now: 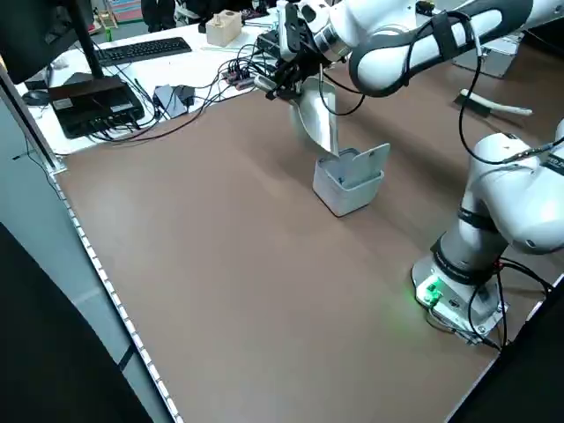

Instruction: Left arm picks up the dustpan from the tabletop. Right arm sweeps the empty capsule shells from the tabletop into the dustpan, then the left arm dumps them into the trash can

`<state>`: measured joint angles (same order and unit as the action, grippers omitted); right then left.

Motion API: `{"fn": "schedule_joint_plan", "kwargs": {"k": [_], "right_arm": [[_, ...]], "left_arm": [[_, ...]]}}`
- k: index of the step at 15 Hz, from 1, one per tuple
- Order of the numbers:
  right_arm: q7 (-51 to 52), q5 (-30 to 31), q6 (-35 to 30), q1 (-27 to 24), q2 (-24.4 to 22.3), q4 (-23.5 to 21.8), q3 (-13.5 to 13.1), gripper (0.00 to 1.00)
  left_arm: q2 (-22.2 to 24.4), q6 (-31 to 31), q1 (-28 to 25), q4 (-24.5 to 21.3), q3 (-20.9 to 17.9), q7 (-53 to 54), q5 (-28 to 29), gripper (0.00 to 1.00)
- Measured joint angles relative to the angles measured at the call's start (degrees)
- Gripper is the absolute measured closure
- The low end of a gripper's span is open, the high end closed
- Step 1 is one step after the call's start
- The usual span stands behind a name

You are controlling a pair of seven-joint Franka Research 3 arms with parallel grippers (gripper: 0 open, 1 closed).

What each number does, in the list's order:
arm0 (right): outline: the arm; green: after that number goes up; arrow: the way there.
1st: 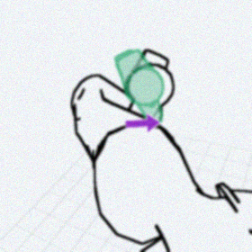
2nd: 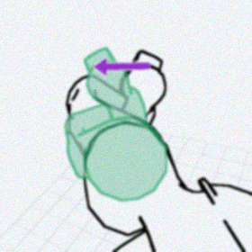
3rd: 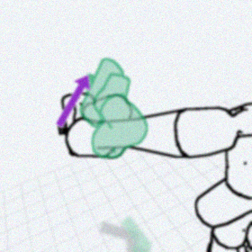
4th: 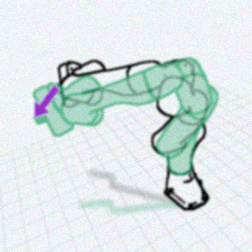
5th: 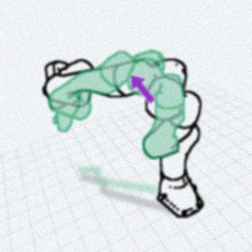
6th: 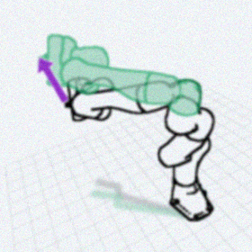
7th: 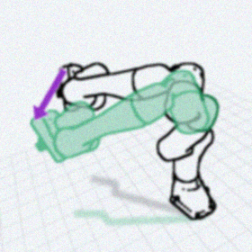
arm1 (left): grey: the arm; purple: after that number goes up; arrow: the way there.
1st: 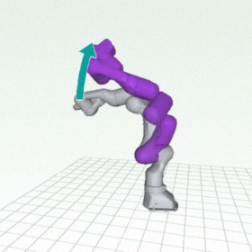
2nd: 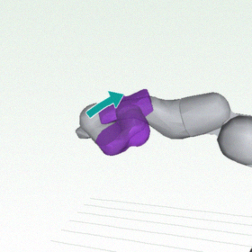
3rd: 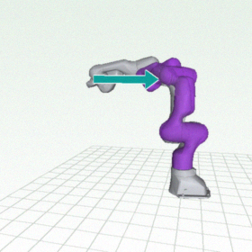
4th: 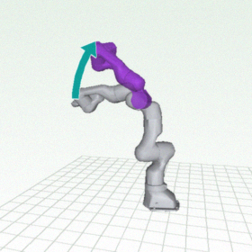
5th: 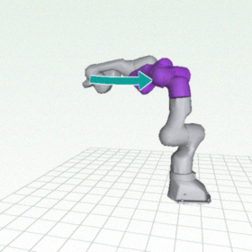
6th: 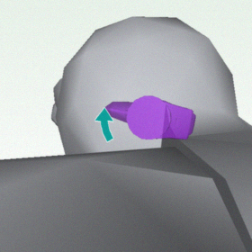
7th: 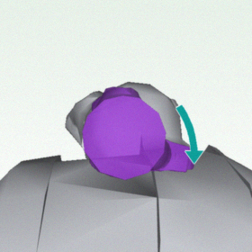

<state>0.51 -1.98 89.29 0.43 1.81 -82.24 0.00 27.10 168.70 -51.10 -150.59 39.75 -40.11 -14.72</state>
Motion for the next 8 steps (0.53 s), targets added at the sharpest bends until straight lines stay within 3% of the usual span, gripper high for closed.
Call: {"fn": "schedule_joint_plan", "kwargs": {"k": [8], "right_arm": [[0.0, 0.0, -0.4, -0.3, 0.0, 0.0, 0.0, 0.02]], "left_arm": [[1.7, 2.2, -0.9, -2.0, 1.1, 0.0, 0.0, 0.66]]}}
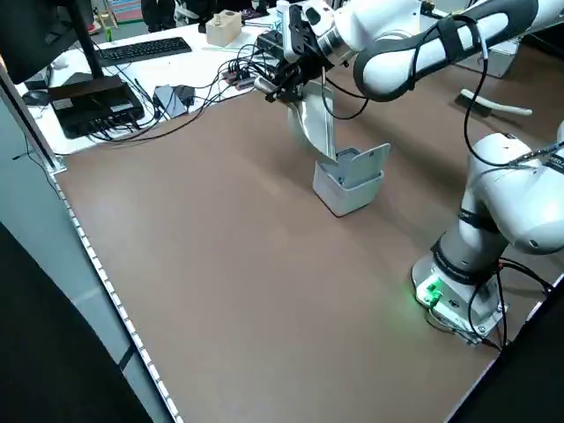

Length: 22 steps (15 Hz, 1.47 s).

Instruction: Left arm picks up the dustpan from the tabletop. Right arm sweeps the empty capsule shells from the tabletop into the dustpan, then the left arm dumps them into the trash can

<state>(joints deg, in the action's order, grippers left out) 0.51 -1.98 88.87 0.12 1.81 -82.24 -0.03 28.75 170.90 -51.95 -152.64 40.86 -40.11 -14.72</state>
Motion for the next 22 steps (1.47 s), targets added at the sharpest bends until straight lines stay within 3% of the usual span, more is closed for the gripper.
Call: {"fn": "schedule_joint_plan", "kwargs": {"k": [18, 22], "right_arm": [[0.0, 0.0, -0.9, -0.2, 0.0, 0.0, 0.0, 0.02], [0.0, 0.0, -0.9, -0.2, 0.0, 0.0, 0.0, 0.02]], "left_arm": [[0.1, 3.6, -1.2, -0.9, 0.9, -6.1, 0.0, 0.66], [0.1, 8.1, -1.2, -3.0, 0.9, -6.1, 0.0, 0.66]]}}
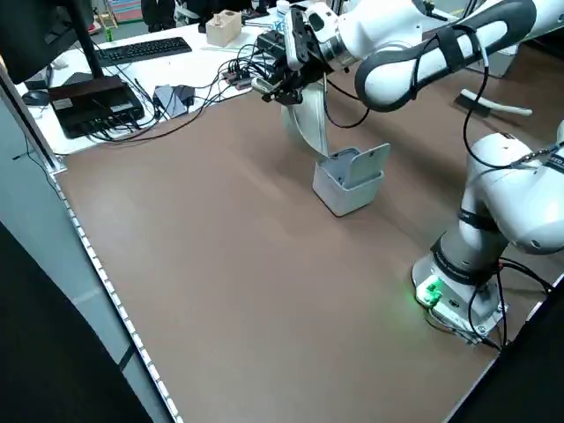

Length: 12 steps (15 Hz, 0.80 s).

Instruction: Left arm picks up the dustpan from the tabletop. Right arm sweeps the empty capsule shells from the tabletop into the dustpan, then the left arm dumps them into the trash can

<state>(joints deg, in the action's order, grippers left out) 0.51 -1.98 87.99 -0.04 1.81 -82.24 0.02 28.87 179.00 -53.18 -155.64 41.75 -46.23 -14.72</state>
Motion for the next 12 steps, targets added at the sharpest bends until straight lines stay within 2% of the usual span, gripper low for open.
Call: {"fn": "schedule_joint_plan", "kwargs": {"k": [3, 12], "right_arm": [[0.0, 0.0, 0.0, 0.0, 0.0, 0.0, 0.0, 0.02], [0.0, 0.0, 0.0, -0.1, 0.0, 0.0, 0.0, 0.02]], "left_arm": [[0.0, 2.0, 0.0, -1.1, 0.0, 0.0, 0.0, 0.66], [2.4, 2.1, 0.0, -2.5, 0.2, 1.0, 0.0, 0.66]]}}
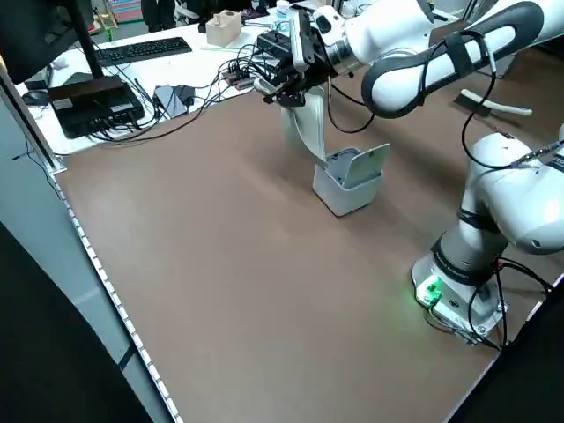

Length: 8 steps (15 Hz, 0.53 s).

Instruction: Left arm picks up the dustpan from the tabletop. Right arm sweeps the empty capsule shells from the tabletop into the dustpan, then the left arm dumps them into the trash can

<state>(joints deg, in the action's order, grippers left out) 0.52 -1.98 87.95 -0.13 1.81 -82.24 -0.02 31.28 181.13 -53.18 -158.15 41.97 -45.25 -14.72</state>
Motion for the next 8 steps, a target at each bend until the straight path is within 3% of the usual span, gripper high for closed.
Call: {"fn": "schedule_joint_plan", "kwargs": {"k": [8], "right_arm": [[0.0, 0.0, 0.0, 0.0, 0.0, 0.0, 0.0, 0.02]], "left_arm": [[1.0, 0.0, 0.0, -0.3, 0.1, 0.0, 0.0, 0.66]]}}
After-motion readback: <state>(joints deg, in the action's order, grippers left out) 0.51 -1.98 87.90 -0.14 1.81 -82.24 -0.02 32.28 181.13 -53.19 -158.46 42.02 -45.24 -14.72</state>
